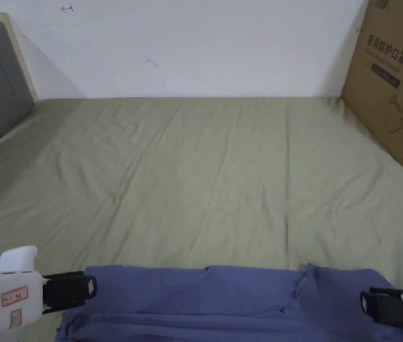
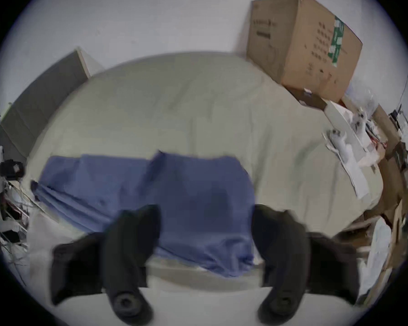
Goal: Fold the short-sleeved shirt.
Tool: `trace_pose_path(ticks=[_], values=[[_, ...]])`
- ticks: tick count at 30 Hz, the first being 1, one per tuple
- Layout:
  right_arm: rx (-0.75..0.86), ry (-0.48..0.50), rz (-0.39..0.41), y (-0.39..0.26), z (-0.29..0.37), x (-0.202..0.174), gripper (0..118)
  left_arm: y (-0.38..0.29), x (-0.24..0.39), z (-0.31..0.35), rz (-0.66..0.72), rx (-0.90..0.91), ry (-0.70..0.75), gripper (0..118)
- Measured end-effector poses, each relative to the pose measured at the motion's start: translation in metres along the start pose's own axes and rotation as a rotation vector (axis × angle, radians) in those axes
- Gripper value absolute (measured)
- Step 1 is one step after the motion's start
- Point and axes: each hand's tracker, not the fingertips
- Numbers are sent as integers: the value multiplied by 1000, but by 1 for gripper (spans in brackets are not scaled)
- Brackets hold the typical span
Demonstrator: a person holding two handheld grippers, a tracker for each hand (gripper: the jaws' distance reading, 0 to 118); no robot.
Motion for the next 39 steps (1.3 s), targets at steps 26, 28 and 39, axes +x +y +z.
trace_pose_path(ticks=[26,28,39], values=[[-66,211,4,15,-66,-145,4,-50,-104,-90,617,-105,-404,77],[-81,216,3,16,-70,-147,4,-45,-112,-92,633,-111,-381,4],[-97,235,-14,25,-77,-145,4,-21,-130,-61,553,-67,-324,4]])
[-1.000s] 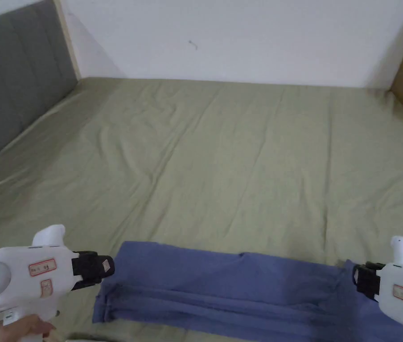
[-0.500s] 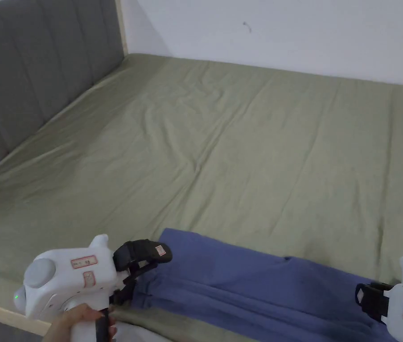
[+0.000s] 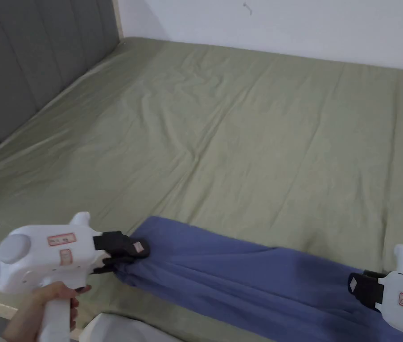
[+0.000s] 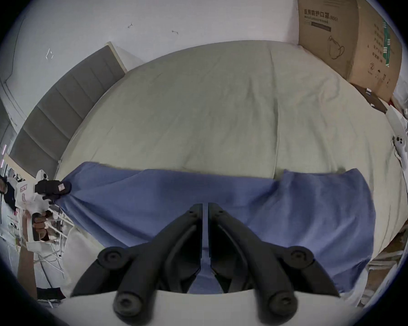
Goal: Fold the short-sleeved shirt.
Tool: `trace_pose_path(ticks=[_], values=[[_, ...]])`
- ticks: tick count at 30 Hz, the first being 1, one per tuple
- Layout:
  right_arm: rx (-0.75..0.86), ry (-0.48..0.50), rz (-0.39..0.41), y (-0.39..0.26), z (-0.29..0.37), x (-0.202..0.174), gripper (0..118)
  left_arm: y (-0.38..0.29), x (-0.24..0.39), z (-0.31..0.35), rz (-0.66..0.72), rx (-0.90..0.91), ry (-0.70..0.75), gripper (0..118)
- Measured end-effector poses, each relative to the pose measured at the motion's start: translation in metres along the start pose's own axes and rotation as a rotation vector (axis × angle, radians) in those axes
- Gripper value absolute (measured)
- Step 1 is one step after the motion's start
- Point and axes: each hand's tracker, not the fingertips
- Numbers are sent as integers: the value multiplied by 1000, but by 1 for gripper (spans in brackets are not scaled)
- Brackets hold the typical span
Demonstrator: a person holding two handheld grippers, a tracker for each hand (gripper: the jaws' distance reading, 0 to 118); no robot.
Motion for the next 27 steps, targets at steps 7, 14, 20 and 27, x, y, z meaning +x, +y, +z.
trace_pose_path(ticks=[7,14,20,27], values=[[7,8,-22,0,1,14,4,16,-11,63,25,114,105,4],[12,26,-83,-6,5,31,4,-6,69,59,-182,138,136,4],[47,21,-126,-10,18,49,4,-51,186,1,-547,-1,55,4],[72,9,-205,-19,33,78,4,-153,226,-119,-764,-334,-3,17]])
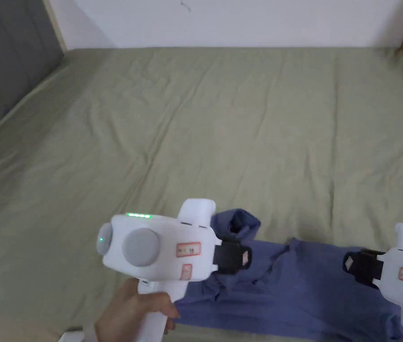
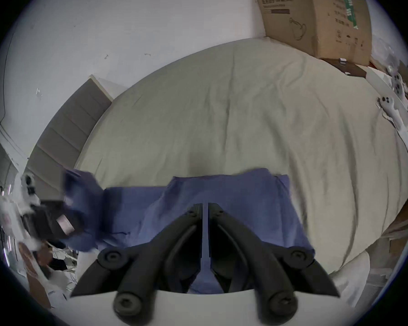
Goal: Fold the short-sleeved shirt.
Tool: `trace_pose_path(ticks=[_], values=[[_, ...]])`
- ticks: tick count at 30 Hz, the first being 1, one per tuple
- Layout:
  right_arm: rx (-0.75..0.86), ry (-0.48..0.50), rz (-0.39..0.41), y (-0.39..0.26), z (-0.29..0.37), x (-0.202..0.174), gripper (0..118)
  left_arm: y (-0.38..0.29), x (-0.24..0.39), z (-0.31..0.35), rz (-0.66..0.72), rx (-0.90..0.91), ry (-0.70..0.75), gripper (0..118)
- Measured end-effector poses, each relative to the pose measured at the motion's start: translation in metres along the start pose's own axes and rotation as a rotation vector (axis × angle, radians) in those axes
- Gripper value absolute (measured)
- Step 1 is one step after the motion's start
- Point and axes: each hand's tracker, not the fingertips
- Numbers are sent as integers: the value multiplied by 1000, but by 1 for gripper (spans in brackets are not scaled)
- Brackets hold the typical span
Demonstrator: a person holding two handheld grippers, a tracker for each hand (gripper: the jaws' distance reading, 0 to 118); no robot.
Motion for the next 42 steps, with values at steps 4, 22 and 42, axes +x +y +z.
trace_pose_path(ticks=[4,22,42], values=[[8,-18,-39,-2,8,16,4,-8,-1,-50,31,-96,-1,110],[21,4,-37,-7,14,20,4,-24,-58,-23,257,-38,77,2],[7,4,-7,-6,14,10,4,-30,-26,-20,212,-20,-104,2]])
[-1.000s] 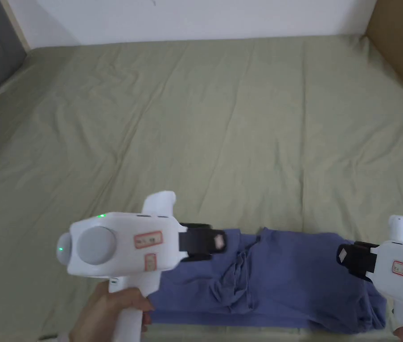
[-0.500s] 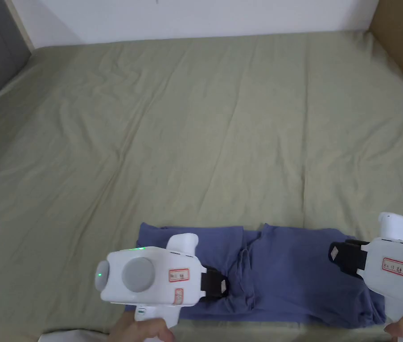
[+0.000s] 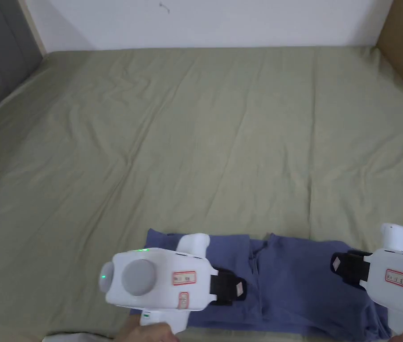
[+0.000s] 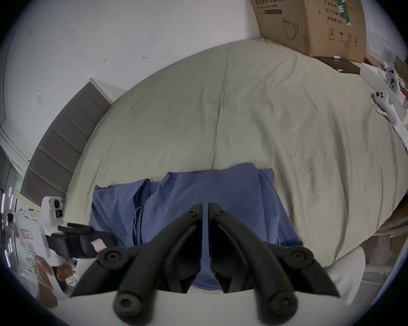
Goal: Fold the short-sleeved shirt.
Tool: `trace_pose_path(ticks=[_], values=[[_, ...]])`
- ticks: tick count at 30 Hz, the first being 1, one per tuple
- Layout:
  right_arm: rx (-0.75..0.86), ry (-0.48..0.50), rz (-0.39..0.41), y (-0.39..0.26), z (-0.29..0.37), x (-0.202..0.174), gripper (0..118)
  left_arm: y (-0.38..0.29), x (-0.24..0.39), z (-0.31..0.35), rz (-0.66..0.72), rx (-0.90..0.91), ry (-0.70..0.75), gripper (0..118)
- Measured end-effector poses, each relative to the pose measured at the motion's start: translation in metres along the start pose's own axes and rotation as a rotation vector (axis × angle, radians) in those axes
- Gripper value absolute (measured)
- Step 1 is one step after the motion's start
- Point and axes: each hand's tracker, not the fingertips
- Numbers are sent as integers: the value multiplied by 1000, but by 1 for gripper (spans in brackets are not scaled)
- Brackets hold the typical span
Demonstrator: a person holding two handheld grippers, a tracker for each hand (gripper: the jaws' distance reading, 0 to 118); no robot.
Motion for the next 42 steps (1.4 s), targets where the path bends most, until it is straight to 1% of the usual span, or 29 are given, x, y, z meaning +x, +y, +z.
trace_pose_path(ticks=[3,7,8,9,10,11,13,14,17,20,24,25,26,27,28,29,32,33,38,39,42], values=[[-3,-1,13,1,-2,-4,4,2,-36,46,90,96,9,2],[-12,-1,19,0,-7,-11,4,-4,-95,101,228,215,68,2],[-16,3,19,0,-8,-13,4,-7,-106,112,241,220,76,2],[-22,6,20,0,-10,-15,4,-9,-114,121,214,208,65,3],[-27,6,22,1,-12,-17,4,-11,-114,125,207,219,46,12],[-31,4,27,1,-14,-20,4,-13,-116,129,210,227,10,34],[-38,-1,35,2,-18,-25,4,-13,-126,124,245,231,-29,82],[-40,-1,37,2,-19,-27,4,-13,-130,120,274,225,-49,91],[-42,5,43,3,-19,-35,4,-11,-150,99,355,214,-97,93],[-46,-1,70,5,-19,-43,4,-9,-154,67,426,140,-225,93],[-51,-11,83,6,-20,-49,4,-5,-177,45,505,171,-352,91],[-51,-11,83,6,-20,-50,4,-5,-179,46,527,180,-363,79],[-53,-11,82,7,-21,-51,4,-6,-184,45,532,175,-351,47],[-56,-13,83,7,-22,-52,4,-5,-187,42,518,158,-323,8],[-60,-16,87,8,-24,-52,4,-7,-190,43,512,141,-258,8],[-65,-19,93,8,-25,-53,4,-7,-194,44,498,120,-276,8],[-71,-22,103,11,-28,-57,4,-8,-195,57,502,144,-339,8],[-70,-20,104,12,-29,-58,4,-6,-196,64,490,161,-325,8],[-63,-4,107,18,-32,-65,4,11,-225,125,455,233,-200,8],[-62,-1,110,19,-32,-66,4,12,-220,142,461,241,-189,8],[-59,10,110,19,-33,-66,4,11,-237,193,469,311,-52,8]])
